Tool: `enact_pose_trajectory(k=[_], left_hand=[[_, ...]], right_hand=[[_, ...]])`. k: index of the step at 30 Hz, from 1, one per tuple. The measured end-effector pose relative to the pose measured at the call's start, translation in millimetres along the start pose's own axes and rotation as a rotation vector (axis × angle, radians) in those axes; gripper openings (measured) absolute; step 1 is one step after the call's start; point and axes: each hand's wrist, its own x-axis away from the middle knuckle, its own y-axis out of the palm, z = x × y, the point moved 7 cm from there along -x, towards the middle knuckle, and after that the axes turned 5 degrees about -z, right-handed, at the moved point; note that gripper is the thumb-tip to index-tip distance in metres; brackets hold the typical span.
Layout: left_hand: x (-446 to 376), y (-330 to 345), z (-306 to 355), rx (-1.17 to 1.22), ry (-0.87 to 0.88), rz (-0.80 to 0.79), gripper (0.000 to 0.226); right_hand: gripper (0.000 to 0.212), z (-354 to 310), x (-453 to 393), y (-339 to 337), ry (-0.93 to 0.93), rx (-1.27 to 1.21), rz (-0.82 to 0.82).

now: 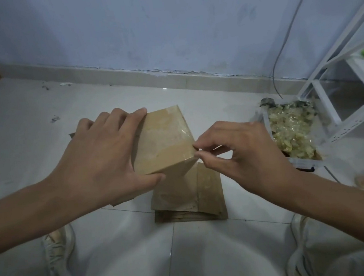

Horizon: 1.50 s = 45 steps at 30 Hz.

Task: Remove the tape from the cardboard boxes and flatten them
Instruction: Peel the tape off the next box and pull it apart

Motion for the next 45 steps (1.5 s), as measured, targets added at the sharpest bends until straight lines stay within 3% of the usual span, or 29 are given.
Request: enact_pose_trajectory(k=[5,13,17,23,27,31,33,39,45], left_hand=[[-10.1,5.0,-2.0,-0.003,0.002,0.012,0.12],[-10.4,23.2,16.4,-0.095,-0.02,0.015,0.117],[-6.8,37.9,27.8,-0.067,-0.036,0.021,0.116],[-1.1,46.6,19.8,-0.033,-0.06,0.013,0.115],[6.8,69.1,29.1,0.099,-0.126,-0.026,0.115],[3.4,80.7,35.3,0.112,-0.098,-0.007,0.116],[0.1,78.5,37.7,0.072,-0.072,0.014,0.116],[-4.4,94.8,35.8,0.137,-0.166,-0.057,0.116],[-2.4,97.0,37.0,0.107,-0.125,-0.048,0.113]], right_hand=[[0.018,-1.4,-3.1,3.7,0.072,0.035,0.05],[0.019,9.5,10.1,41.5,0.094,0.423,-0.033],[0.014,19.3,15.2,42.2,0.173,0.424,-0.06],[0.014,31.7,27.9,41.1,0.181,0.117,-0.175],[0.017,32.0,33.3,43.2,0.157,0.25,-0.16],[0.019,41.7,36.2,59.4,0.206,0.371,-0.347],[0.019,42.9,34.1,62.9,0.194,0.436,-0.359],[0.055,41.6,23.3,62.4,0.169,0.637,-0.437],[0.024,37.2,19.7,66.0,0.064,0.48,-0.305]])
